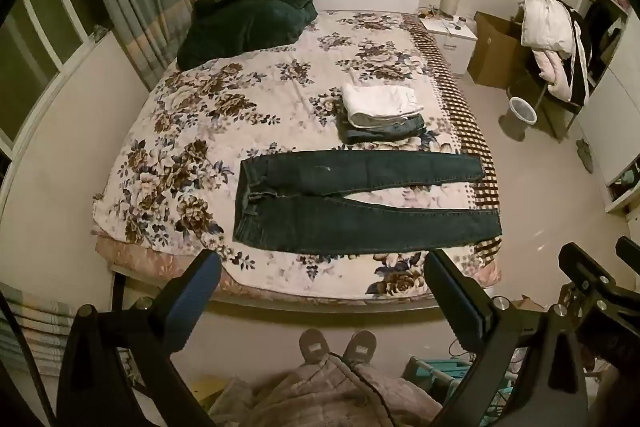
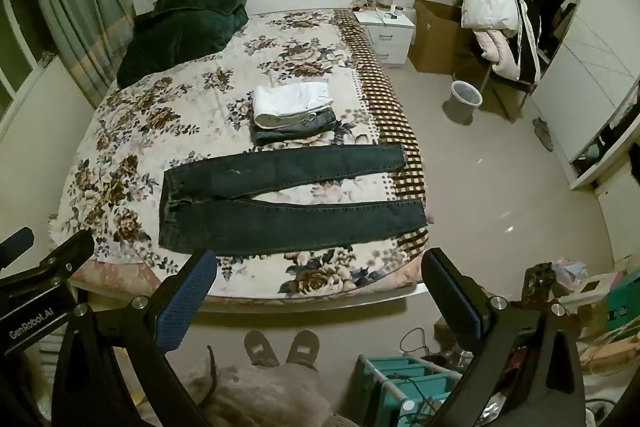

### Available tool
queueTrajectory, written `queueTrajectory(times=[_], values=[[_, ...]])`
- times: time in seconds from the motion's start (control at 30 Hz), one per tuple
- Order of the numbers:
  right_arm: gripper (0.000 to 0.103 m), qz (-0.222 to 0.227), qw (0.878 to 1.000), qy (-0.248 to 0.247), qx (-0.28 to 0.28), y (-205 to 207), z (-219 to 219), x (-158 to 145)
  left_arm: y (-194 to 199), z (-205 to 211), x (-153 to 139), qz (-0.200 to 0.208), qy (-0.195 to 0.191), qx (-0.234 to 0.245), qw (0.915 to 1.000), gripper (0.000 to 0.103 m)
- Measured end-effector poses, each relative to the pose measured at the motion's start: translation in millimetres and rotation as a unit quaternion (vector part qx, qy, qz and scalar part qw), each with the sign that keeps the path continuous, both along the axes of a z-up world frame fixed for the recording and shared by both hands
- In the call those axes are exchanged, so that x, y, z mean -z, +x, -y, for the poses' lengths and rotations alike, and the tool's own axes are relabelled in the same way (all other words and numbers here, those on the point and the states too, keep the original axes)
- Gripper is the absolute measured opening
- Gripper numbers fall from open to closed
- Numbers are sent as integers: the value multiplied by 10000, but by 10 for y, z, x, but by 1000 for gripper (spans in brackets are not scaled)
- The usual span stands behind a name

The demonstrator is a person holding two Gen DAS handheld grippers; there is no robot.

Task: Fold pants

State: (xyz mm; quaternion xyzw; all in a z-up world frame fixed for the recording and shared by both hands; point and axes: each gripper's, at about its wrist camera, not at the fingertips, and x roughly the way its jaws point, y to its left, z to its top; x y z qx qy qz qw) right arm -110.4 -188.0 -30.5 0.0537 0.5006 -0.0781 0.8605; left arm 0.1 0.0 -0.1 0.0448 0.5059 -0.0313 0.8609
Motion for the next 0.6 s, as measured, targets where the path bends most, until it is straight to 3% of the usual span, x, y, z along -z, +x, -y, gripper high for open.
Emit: queueTrajectory(times=[0.6], values=[[103,-9,10000,-20,-5,-18,-32,-12,-19,-5,12,4,5,-25,10000,103]])
